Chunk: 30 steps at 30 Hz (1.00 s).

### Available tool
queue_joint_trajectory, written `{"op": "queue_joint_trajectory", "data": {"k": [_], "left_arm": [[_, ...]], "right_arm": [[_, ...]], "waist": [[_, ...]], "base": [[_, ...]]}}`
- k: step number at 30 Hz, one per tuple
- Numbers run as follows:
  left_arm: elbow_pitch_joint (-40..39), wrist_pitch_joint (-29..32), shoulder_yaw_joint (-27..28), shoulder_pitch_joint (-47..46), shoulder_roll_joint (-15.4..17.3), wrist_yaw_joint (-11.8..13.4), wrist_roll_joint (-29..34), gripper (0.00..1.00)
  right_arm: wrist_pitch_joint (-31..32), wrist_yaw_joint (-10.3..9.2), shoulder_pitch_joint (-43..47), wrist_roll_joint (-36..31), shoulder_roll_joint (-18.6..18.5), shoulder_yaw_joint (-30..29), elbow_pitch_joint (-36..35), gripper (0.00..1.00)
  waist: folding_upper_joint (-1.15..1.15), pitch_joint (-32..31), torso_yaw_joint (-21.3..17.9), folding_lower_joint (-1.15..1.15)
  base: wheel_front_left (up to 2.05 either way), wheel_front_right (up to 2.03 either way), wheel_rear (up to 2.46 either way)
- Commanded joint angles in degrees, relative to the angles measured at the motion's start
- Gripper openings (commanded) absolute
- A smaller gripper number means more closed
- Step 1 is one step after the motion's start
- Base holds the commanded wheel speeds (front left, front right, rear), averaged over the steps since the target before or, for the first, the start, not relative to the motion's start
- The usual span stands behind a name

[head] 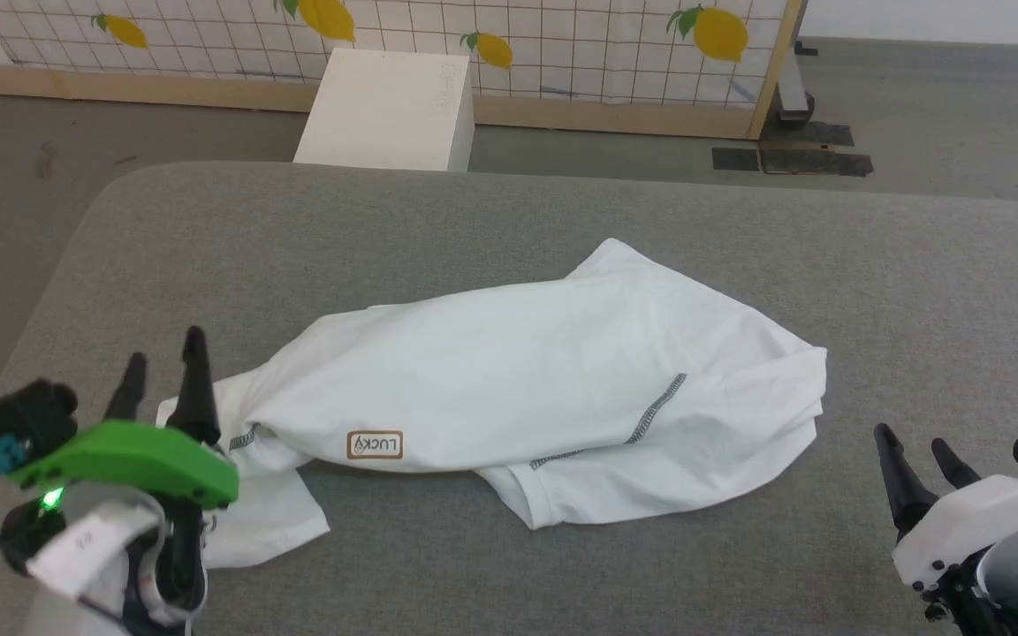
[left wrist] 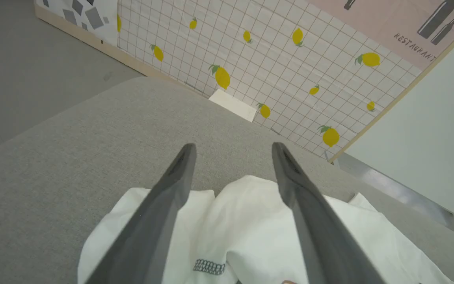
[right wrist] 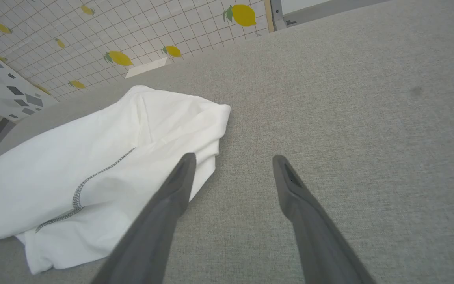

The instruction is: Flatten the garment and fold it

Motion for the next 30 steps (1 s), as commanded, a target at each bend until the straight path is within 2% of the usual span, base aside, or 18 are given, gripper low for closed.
{"op": "queue_joint_trajectory", "data": {"k": [1, 4, 8, 12, 17, 23, 30], "left_arm": [[-0.53, -3.77, 0.03, 2.69, 0.39, -0.93, 2.13, 1.00], [-0.47, -12.58, -1.28, 6.16, 0.44, -1.98, 7.15, 1.00], [-0.09, -17.08, -2.80, 8.37, -0.79, -2.17, 12.61, 1.00], [0.23, -17.62, -2.92, 9.12, -2.99, -2.32, 14.77, 1.00], [-1.50, -17.69, -1.76, 7.43, -5.53, -3.35, 17.27, 1.00], [-1.80, -17.71, -0.66, 5.27, -7.80, -5.07, 19.63, 1.00], [-1.73, -17.71, 0.81, 4.00, -9.75, -6.77, 20.93, 1.00]], "right_arm": [[-0.03, -0.09, 0.55, 0.07, -0.01, 0.30, -0.10, 1.00], [1.21, -0.09, 1.29, -1.71, -0.01, 0.74, -0.47, 1.00], [4.60, -0.09, 1.69, -5.06, -0.01, 0.98, -0.71, 1.00], [11.57, -0.09, -1.55, -9.44, -0.01, 2.75, -0.11, 1.00], [20.32, -0.09, -10.22, -15.74, -1.15, 5.24, 3.28, 1.00], [25.36, -0.09, -16.89, -19.35, -4.39, 9.45, 10.96, 1.00], [27.83, -0.09, -17.64, -18.67, -4.88, 13.07, 17.30, 1.00]], "waist": [[0.49, -0.39, 0.14, 0.00], [0.49, -0.58, 0.55, 0.00], [0.49, -0.53, 1.41, 0.00], [0.49, 0.44, 1.83, 0.00], [0.49, 3.33, 2.73, 0.00], [0.49, 6.65, 4.48, 0.00], [0.49, 8.90, 5.63, 0.00]], "base": [[0.00, 0.00, 0.00], [0.00, 0.00, 0.00], [0.00, 0.00, 0.00], [0.00, 0.00, 0.00], [0.00, 0.00, 0.00], [0.00, 0.00, 0.00], [0.00, 0.00, 0.00]]}}
